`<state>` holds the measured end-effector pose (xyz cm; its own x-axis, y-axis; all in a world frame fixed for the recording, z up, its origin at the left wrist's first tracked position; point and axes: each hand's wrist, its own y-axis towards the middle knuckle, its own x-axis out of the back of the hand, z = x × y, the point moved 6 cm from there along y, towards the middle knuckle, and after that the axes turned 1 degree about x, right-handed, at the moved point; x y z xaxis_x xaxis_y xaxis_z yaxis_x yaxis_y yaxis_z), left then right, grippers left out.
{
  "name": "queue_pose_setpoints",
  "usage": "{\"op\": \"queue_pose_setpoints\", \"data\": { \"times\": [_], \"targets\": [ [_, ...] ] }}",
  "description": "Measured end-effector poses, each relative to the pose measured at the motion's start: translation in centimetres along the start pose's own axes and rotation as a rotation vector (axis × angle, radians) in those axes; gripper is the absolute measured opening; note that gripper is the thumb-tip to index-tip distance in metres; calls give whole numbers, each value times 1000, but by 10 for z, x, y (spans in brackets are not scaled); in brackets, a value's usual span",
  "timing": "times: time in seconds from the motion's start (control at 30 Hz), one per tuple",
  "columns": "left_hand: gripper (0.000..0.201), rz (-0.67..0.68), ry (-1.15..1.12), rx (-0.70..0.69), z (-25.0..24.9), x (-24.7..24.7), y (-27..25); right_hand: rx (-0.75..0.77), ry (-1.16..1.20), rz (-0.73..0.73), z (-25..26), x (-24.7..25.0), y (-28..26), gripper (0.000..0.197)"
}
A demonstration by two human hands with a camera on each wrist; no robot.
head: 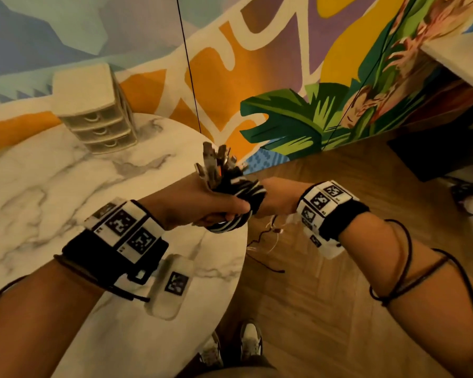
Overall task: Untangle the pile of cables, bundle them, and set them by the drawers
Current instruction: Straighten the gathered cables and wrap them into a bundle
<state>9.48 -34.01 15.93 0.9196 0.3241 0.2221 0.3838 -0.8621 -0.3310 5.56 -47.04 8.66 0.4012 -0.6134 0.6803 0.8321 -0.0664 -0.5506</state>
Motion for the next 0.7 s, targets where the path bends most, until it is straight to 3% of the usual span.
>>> {"op": "queue_pose_setpoints", "data": {
  "times": [0.07,0.13,0.27,0.37,0.5,0.6,0.7],
  "targets": [
    [9,2,72,14,7,1,-5,-40,-107,-26,-10,11,-7,20],
    [20,-1,130,6,18,1,-4,-18,-162,-42,-16,17,-9,30],
    [5,-167,322,-9,35,7,6,-37,-176,-70,-22,22,-14,33],
    [20,-212,475,-11,43,6,9,-69,-120,-38,-22,26,-17,30],
    [38,-333,623,1,53,5,19,57,-80,-117,0,32,-17,34],
    [38,-509,333,6,50,11,21,105,328,-282,14,35,-22,40],
    [20,-572,54,-28,32,10,28,126,676,-423,28,29,-22,39]
  ]
}}
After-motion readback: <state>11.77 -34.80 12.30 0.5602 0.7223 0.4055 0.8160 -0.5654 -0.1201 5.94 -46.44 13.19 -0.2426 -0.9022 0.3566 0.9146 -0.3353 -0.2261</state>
